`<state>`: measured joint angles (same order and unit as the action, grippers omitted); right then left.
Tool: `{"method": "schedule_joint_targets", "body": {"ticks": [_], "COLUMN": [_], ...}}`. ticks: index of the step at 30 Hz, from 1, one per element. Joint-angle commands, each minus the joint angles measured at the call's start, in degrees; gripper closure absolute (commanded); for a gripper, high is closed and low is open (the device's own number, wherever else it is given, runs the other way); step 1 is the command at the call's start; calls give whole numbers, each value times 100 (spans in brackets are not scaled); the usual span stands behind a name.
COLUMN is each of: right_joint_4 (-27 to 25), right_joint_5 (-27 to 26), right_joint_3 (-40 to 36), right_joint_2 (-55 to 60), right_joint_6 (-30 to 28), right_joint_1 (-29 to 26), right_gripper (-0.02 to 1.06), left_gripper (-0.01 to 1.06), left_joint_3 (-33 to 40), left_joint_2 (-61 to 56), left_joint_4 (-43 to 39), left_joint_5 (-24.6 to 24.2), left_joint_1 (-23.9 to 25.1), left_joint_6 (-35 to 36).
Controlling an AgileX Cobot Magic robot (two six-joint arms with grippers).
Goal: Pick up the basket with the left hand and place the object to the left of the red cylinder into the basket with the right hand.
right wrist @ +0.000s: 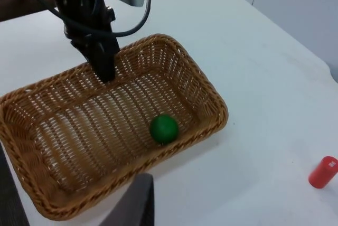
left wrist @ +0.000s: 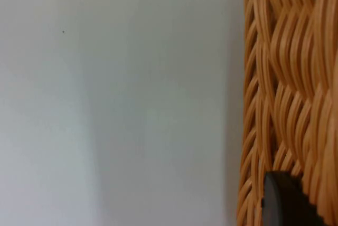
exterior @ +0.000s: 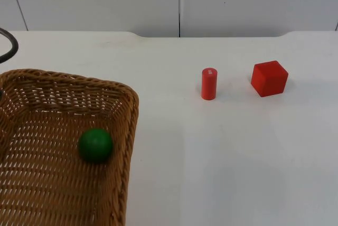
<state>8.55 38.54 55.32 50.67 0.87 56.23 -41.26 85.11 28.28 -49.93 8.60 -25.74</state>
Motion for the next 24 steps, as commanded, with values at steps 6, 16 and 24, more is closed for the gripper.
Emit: {"method": "schedule_joint_targets", "body": {"ticks": [6,16,24], "right_joint_4": [29,15,15], "right_joint_5": [-43,-44,-44], "right_joint_3": [-18,-18,-18], "right_joint_2": [-22,-32,-32], "right_joint_6": [24,132,219], "right_joint_1": [-8,-8,-8], "right_gripper": [-1,-1,-1], "left_gripper": [105,105,105], "left_joint_3": [-5,-17,-344], "left_joint_2": [-54,-23,769], "left_joint_4": [167,425,881], "left_joint_5": [-52,17,102], "left_joint_1": [22,22,1], "left_joint_6": [-10,-60,-375]}}
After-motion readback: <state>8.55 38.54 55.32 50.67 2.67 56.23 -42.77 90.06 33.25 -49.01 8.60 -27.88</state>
